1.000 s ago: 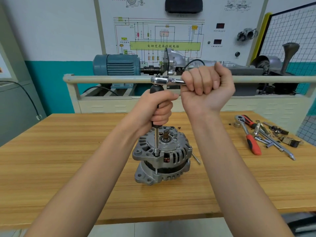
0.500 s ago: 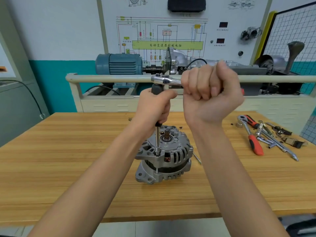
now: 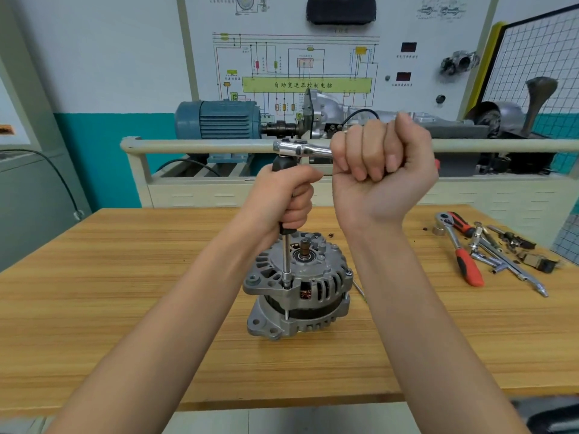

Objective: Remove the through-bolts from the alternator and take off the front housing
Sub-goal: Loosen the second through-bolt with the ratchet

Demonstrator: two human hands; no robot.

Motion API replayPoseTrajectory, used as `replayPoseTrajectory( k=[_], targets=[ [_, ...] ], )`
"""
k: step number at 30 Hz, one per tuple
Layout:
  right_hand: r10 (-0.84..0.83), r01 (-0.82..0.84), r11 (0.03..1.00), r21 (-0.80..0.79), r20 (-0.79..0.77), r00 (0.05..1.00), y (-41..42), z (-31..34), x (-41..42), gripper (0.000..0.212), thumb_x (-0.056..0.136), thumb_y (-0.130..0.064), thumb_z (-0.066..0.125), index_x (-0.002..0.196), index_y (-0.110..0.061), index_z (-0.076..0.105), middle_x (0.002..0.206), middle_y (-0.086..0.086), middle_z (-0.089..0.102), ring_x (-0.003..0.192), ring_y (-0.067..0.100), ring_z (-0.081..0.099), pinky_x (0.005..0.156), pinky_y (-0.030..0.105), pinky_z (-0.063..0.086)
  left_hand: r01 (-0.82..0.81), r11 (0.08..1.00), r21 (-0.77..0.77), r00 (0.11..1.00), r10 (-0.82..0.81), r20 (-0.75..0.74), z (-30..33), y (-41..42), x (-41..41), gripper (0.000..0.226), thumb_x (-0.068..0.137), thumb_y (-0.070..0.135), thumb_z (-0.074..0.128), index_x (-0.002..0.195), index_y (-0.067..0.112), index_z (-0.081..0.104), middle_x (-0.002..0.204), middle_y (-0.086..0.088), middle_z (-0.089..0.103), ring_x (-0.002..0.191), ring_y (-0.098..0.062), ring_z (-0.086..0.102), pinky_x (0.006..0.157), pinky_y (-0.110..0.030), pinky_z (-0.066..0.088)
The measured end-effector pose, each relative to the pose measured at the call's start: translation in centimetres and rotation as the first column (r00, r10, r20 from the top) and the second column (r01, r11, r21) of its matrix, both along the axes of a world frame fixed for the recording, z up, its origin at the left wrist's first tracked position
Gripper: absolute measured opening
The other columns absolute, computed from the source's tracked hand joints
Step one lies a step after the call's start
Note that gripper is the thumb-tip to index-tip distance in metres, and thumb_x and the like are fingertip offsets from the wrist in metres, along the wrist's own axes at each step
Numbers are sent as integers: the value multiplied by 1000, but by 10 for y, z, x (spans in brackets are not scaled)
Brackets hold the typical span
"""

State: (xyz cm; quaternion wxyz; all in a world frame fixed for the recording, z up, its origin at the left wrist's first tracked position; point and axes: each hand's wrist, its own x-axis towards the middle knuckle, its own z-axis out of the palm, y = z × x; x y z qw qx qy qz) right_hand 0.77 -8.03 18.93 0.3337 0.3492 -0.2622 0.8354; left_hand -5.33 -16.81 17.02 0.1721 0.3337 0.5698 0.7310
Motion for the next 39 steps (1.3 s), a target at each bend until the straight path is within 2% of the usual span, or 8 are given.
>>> replayPoseTrajectory(
  k=[7,13,18,22,27,32,35,39],
  targets=[
    [-533,577,799,168,-246,810,-35,-13,7,36,81,-10,46,50,-23,32,46,-7,34,41,9,29,49,28,21,-302,953,34,951,304,-58,-3,7,7,47,84,6,52,42,23,40,42,3,33,41,-13,26,43,-18,23],
    [10,-7,998,58,-54,998,-1,3,1,52,88,-8,33,38,-23,31,35,-3,20,37,13,13,43,24,21,-72,997,-34,981,64,-182,-2,-8,-1,48,87,-1,56,46,18,39,38,4,31,33,-14,26,40,-17,27],
    [405,-380,894,-238,65,912,19,7,-15,47,81,-15,40,35,-15,33,30,-3,24,38,10,8,40,21,18,181,983,-2,977,-180,-115,2,-11,-1,36,78,8,59,47,16,42,39,2,33,32,-12,30,40,-19,27],
    [348,-323,915,-241,70,935,15,6,-14,47,81,-15,39,35,-16,32,31,-4,24,38,11,9,39,23,19,82,994,65,996,-79,-44,-2,-1,1,46,89,9,56,48,16,35,34,6,25,26,-6,17,34,-11,17],
    [-54,57,997,52,-50,997,-3,-2,3,48,90,-8,31,44,-21,24,35,-6,29,38,12,16,44,26,24,-158,982,103,986,163,-34,-5,6,3,51,90,4,51,44,20,35,35,6,25,28,-8,17,36,-11,18],
    [-539,589,784,195,-257,803,-29,-11,10,33,83,-10,45,53,-23,41,51,-7,38,43,11,30,48,32,22,-336,932,132,939,343,-34,-5,15,8,47,85,8,57,45,23,38,36,9,33,30,-7,25,35,-13,19],
    [-466,513,838,186,-245,850,-27,-8,9,38,82,-8,44,47,-23,38,44,-5,32,41,9,30,47,30,20,-261,956,130,962,270,-52,-6,10,7,45,81,8,60,45,23,37,37,7,30,31,-9,21,36,-14,19],
    [-91,103,989,104,-114,989,-3,-1,4,49,85,-6,34,40,-24,31,35,-4,24,36,10,18,44,24,22,0,1000,30,994,3,-106,-1,-4,1,41,82,4,59,50,15,37,38,4,28,31,-11,21,38,-16,21]
  ],
)
